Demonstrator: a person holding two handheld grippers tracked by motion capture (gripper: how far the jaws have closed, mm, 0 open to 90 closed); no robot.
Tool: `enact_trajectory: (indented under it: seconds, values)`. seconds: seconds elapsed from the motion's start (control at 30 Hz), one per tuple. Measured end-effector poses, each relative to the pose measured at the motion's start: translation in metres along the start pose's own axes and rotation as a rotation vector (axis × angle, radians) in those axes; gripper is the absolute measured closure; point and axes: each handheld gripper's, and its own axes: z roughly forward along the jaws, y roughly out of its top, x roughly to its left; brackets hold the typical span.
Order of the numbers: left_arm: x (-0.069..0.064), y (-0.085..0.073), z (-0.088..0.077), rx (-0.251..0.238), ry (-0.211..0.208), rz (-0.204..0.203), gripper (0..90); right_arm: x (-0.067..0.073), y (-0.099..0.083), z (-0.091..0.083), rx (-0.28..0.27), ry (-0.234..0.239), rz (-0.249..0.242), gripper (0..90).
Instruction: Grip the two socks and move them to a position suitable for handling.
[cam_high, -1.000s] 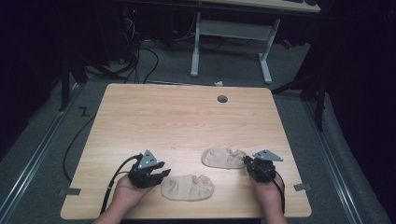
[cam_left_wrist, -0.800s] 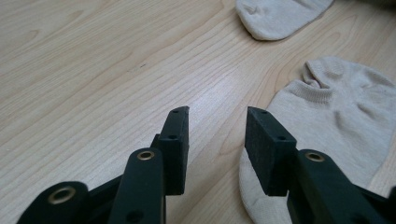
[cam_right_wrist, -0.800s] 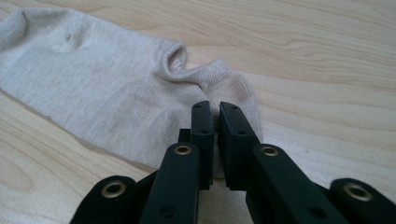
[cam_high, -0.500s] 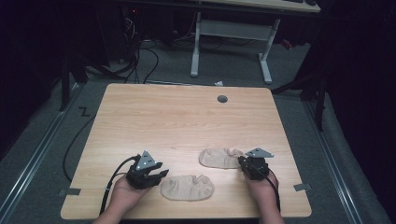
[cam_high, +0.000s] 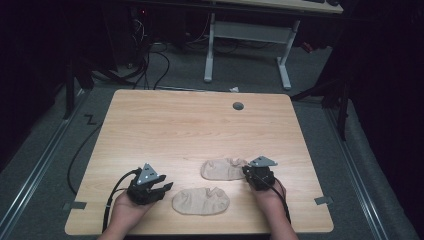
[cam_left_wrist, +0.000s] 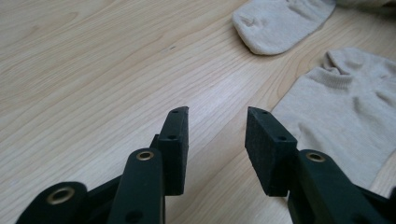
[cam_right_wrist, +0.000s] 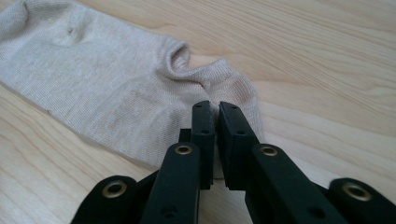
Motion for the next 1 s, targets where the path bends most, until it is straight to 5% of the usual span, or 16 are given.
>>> enact_trajectory:
  seconds: [0.5,1.0]
  values:
    - [0.008,-0.01,-0.009,0.003,0.035,-0.036,60.0,0.043,0.021,0.017,-0.007,0.101,-0.091,84.8]
    - [0.011,-0.005,0.009,0.003,0.029,-0.044,58.6,0.062,0.024,0.018,-0.009,0.146,-0.131,84.4]
